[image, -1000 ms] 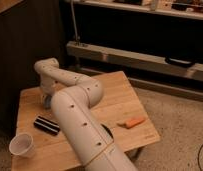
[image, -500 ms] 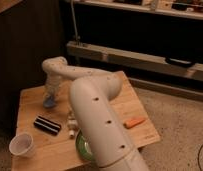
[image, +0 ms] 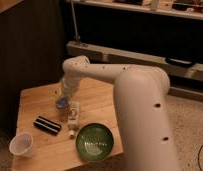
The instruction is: Place the white sponge in the ceramic bowl
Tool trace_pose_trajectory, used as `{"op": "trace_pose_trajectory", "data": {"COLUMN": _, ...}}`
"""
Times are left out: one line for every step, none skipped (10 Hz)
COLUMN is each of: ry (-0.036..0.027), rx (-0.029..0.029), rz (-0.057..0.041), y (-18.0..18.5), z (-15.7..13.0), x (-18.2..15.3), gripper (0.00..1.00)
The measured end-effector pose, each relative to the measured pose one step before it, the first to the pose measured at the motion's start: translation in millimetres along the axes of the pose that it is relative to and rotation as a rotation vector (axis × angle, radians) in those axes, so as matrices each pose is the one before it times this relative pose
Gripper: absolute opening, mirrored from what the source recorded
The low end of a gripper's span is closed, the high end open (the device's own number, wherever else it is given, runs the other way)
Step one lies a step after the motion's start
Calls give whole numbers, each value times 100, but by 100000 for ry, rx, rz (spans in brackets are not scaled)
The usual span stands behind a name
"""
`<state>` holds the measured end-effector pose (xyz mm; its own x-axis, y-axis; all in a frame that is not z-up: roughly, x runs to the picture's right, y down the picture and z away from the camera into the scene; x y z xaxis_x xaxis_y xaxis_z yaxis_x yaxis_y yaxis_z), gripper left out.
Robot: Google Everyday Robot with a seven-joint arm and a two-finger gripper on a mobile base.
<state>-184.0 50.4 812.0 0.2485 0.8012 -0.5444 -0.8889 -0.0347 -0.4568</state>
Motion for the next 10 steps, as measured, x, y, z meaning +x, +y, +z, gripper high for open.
{"op": "trace_pose_trajectory", "data": {"ry": -823, "rx": 733, "rz": 217, "y": -958, "z": -1384, "x": 1317, "gripper": 3}}
{"op": "trace_pose_trajectory", "data": {"ry": 37, "rx": 988, "rz": 118, "y": -893, "z": -1315, "x": 1665, "gripper": 3}}
{"op": "trace_pose_trajectory", "data": {"ry": 836, "rx": 206, "rz": 24, "y": -208, "z": -337, "x": 1047, "gripper": 3}}
{"op": "trace_pose_trajectory", "data": {"ry": 2061, "rx": -99, "rz": 83, "y": -145, "z": -64, "x": 1698, "gripper": 3}}
{"op": "trace_pose_trajectory", "data": {"ry": 2631, "rx": -135, "rz": 564, "y": -325, "z": 59, "x": 2056, "gripper": 3}}
{"op": "trace_pose_trajectory", "data": {"ry": 2957, "rx": 240, "rz": 771, "y": -369, "z": 61, "x": 1576, "gripper": 3}}
{"op": "trace_pose_trajectory", "data": {"ry": 1664, "rx": 101, "rz": 40, "y": -8, "z": 199, "x": 729, "gripper": 3}}
{"op": "trace_pose_trajectory", "data": {"ry": 2447, "rx": -497, "rz": 432, "y": -105, "z": 324, "x": 1318, "gripper": 3}}
{"op": "trace_pose_trajectory", "data": {"ry": 1891, "rx": -1098, "rz": 1371, "y": -996, "z": 347, "x": 1473, "gripper": 3}}
{"op": "trace_pose_trajectory", "data": {"ry": 1206, "rx": -1188, "rz": 1513, "y": -892, "z": 311, "x": 1477, "gripper": 3}}
